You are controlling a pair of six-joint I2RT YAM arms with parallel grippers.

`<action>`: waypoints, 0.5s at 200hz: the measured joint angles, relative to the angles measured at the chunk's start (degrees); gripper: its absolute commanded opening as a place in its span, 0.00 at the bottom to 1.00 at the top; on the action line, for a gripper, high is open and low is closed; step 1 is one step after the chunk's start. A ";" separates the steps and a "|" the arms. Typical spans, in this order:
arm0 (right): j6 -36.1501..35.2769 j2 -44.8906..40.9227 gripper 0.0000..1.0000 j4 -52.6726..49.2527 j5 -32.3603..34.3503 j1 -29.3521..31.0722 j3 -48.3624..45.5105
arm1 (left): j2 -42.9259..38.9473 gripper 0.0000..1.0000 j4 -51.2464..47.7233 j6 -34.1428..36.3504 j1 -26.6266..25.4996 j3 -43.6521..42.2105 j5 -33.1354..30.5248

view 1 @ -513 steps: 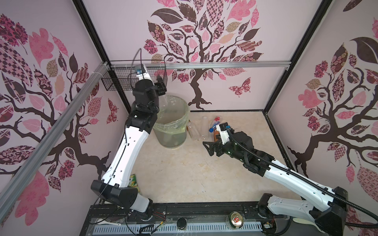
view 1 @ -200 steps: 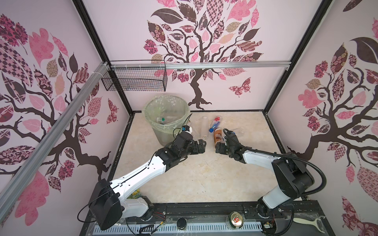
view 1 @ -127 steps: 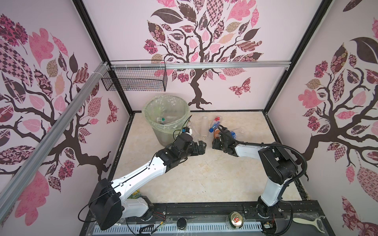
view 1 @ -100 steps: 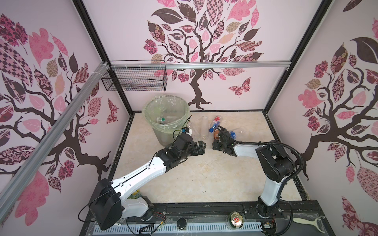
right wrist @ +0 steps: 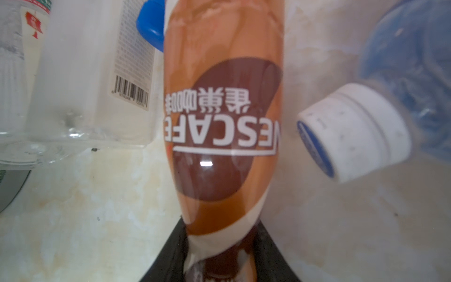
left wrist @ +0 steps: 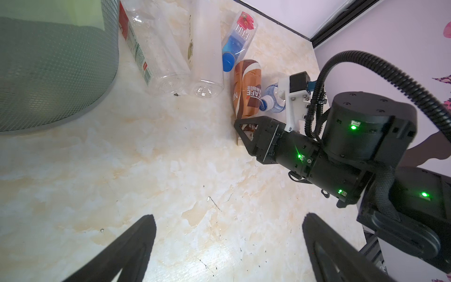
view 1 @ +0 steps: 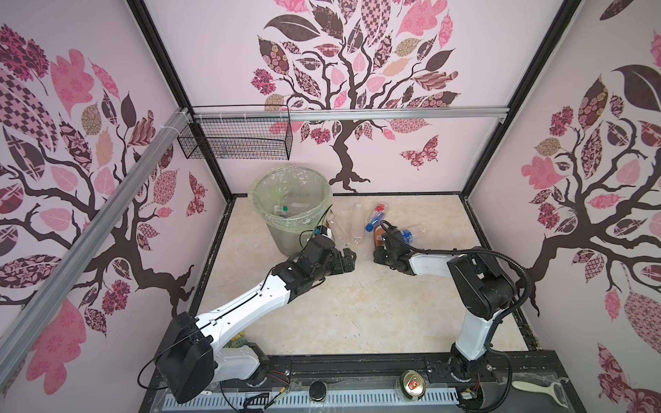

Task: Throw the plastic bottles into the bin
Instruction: 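Lift the Nescafe bottle with right gripper toward the left gripper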

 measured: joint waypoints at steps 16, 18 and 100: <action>-0.20 -1.88 0.32 -1.01 -0.26 0.81 -1.36 | -0.11 0.98 -0.44 -0.07 0.00 0.00 -0.44; -0.20 -2.21 0.32 -1.11 -0.42 0.96 -1.62 | -0.11 0.98 -0.55 -0.07 0.00 0.02 -0.50; -0.85 -17.57 0.31 -4.85 -2.47 4.66 -8.33 | 0.28 0.98 -4.22 -0.61 0.04 3.50 -2.73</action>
